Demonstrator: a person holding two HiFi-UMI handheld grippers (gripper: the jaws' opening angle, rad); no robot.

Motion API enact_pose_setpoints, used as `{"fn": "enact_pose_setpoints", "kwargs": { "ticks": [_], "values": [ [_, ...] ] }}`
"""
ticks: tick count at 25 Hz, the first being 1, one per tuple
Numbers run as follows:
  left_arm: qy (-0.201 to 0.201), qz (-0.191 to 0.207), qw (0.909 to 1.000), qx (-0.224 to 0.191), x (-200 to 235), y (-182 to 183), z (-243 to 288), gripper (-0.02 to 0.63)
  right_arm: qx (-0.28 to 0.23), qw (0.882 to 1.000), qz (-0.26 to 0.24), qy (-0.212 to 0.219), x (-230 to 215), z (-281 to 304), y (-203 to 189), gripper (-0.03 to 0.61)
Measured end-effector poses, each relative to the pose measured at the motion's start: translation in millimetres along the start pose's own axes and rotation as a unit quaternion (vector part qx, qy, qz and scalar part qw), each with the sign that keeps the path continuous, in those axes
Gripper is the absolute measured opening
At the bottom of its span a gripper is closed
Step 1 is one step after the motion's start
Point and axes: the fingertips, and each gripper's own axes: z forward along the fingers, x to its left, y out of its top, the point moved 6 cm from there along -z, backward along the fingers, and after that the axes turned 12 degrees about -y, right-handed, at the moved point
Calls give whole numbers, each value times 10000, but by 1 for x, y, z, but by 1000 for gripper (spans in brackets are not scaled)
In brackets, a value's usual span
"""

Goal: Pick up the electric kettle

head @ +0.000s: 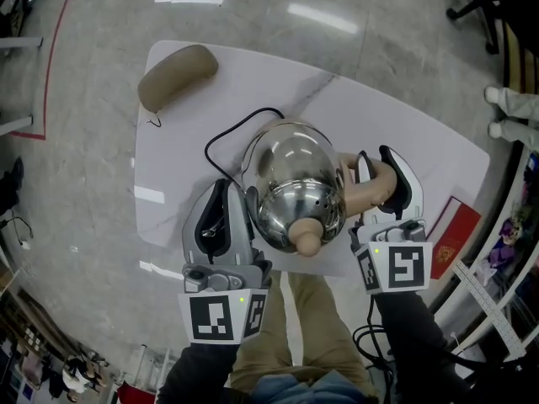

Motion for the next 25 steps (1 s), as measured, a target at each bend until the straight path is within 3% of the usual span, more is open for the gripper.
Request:
{"fn": "enact_pose_setpoints", "kwargs": {
  "ticks": [25],
  "values": [
    [21,118,9998,-172,-22,34,-27,25,-327,9995,2,-12,-4,-33,36,150]
  ]
}}
